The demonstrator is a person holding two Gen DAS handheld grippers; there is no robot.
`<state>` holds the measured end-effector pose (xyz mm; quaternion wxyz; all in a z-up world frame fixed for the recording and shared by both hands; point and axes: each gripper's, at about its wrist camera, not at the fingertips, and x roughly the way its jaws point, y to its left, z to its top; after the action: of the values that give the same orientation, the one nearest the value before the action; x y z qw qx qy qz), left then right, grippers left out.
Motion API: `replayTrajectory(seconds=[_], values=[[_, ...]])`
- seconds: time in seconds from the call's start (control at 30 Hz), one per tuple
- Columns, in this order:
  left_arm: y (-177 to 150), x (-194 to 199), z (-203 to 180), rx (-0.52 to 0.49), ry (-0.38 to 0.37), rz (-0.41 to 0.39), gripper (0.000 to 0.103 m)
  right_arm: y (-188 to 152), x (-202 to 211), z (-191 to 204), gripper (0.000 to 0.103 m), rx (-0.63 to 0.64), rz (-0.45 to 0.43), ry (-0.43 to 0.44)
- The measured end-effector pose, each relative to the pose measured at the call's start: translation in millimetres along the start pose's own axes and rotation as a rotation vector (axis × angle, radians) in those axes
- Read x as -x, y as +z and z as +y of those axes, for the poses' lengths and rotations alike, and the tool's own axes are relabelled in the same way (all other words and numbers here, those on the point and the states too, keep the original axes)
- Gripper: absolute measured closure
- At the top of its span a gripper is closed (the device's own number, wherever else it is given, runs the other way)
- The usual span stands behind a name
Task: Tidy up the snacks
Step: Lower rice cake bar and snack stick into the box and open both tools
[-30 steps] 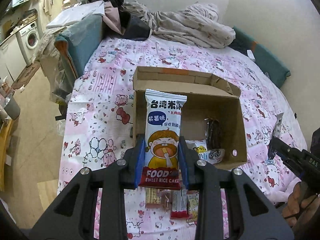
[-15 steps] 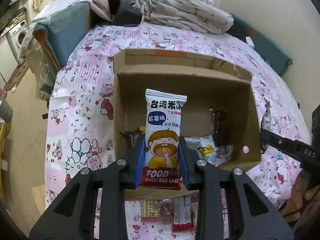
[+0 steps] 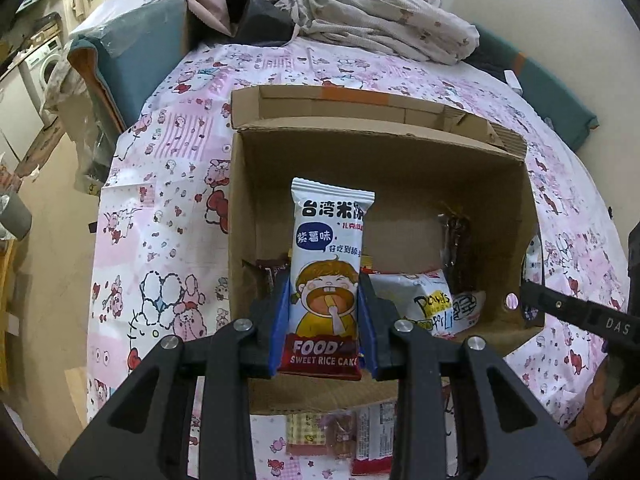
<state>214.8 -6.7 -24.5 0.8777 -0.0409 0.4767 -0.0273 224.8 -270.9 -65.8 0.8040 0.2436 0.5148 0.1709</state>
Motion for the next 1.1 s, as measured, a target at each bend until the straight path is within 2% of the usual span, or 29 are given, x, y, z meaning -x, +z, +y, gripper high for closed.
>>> replayTrajectory(seconds=[0.17, 0.27, 0.37, 0.43, 0.47, 0.5, 0.53, 0.57, 0.6, 0.63, 0.8, 1.1], values=[[1, 2, -1, 0.002, -0.012, -0.008, 0.075, 1, -3, -2, 0.082, -0.013, 0.013, 0.009], [0, 4, -5, -0.016, -0.018, -0.008, 0.07, 2, -5, -2, 0.081, -0.022, 0.018, 0.019], [-2, 7, -9, -0.035, 0.0, -0.021, 0.052, 3, -2, 0, 0.081, -0.018, 0.001, 0.024], [-3, 12, -10, -0.041, 0.003, -0.042, 0.034, 4, 0, 0, 0.08, -0.026, -0.011, 0.038], [-3, 14, -11, -0.042, 0.003, -0.051, 0.03, 4, 2, -1, 0.079, -0.027, -0.018, 0.037], [-2, 16, -11, -0.041, 0.001, -0.062, 0.021, 5, 3, -1, 0.073, -0.028, -0.026, 0.031], [-2, 19, -11, -0.04, -0.002, -0.078, 0.016, 5, 6, -1, 0.057, -0.032, -0.036, 0.03], [-2, 21, -11, -0.039, -0.004, -0.087, 0.015, 6, 8, -1, 0.045, -0.038, -0.045, 0.034], [-2, 23, -11, -0.039, -0.005, -0.093, 0.015, 6, 10, -1, 0.025, -0.042, -0.058, 0.04], [-1, 24, -11, -0.04, -0.004, -0.098, 0.015, 6, 14, 0, 0.021, -0.04, -0.085, 0.04], [-1, 30, -9, -0.039, 0.001, -0.115, 0.015, 8, 24, 7, 0.021, -0.01, -0.123, 0.037], [-10, 55, 3, -0.009, 0.039, -0.157, 0.015, -8, 40, 15, 0.021, 0.003, -0.138, 0.03]])
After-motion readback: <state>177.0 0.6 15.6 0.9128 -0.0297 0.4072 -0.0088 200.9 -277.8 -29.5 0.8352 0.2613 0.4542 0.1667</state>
